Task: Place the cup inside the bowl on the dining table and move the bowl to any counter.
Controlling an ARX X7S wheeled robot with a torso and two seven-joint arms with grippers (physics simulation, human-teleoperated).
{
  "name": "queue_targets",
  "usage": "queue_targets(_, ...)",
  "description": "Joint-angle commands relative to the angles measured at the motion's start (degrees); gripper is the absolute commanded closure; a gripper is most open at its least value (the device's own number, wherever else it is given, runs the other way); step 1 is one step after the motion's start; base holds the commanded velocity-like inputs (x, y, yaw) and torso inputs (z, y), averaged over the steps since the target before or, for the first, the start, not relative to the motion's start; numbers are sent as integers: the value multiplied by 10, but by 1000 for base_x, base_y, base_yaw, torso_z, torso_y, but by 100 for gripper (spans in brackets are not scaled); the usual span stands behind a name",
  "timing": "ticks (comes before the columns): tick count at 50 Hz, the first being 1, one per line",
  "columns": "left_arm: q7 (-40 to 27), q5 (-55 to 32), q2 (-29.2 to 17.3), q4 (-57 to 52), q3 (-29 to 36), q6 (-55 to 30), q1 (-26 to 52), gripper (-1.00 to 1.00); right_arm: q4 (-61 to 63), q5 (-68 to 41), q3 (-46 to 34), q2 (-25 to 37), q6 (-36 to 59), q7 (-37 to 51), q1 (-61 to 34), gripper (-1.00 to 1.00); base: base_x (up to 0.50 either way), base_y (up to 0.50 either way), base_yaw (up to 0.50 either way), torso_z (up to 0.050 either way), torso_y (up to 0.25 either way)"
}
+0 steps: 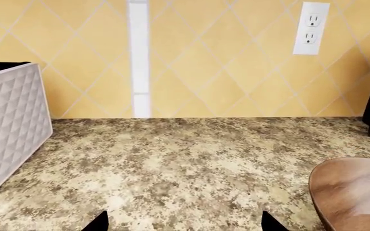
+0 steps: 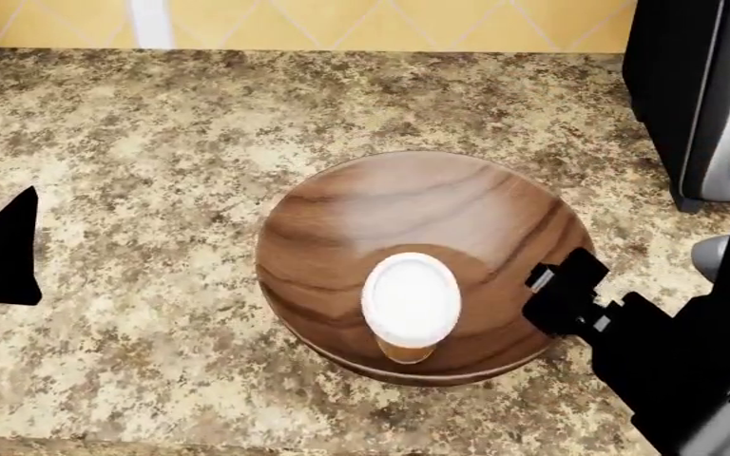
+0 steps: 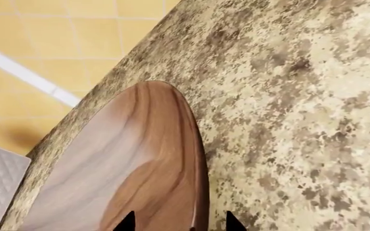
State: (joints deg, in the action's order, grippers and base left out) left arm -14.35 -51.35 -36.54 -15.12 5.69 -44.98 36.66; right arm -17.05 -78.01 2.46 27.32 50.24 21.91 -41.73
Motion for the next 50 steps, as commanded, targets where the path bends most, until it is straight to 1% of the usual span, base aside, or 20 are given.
queue_targets(1,-4,-3,1,-3,0,0,-2,-100,4,-9,3,-1,-2,-2,1,-100,0,0,0,0,0)
queue_targets(14,-11,-5,5,-6,3,-6,6,-100,36,10,12,-3,-42,-7,7,-100,0,0,0,0,0)
queue_targets(22,2,-11,-6,0,-4,-2,6,-100,99,37,4,22,-50,3,16,-100,0,0,0,0,0)
queue_targets(32,-7,-11,1,-6,2,-7,11,-100,158,68,-13,54,-56,-20,27,-100,0,0,0,0,0)
queue_targets(34,-11,-13,3,-9,3,-9,12,-100,172,79,-19,61,-59,-28,30,-100,0,0,0,0,0)
queue_targets(36,-11,-12,4,-10,5,-9,13,-100,197,111,-41,78,-64,-46,31,-100,0,0,0,0,0)
queue_targets(38,-12,-14,4,-11,4,-10,14,-100,218,160,-83,102,-61,-68,28,-100,0,0,0,0,0)
queue_targets(42,-18,-12,4,-16,9,-14,17,-100,245,205,-121,127,-61,-86,24,-100,0,0,0,0,0)
queue_targets(43,-12,-2,-3,-21,13,-8,17,-100,252,212,-127,132,-60,-87,23,-100,0,0,0,0,0)
queue_targets(46,-12,-9,-4,-18,9,-12,21,-100,265,229,-142,144,-54,-87,16,-100,0,0,0,0,0)
queue_targets(47,-23,-9,4,-22,13,-17,24,-100,274,236,-145,149,-54,-85,14,-100,0,0,0,0,0)
queue_targets(49,-23,-13,-1,-23,9,-21,28,-100,281,231,-141,153,-50,-80,15,-100,0,0,0,0,0)
queue_targets(50,-34,-10,3,-32,12,-23,30,-100,288,229,-140,158,-45,-76,15,-100,0,0,0,0,0)
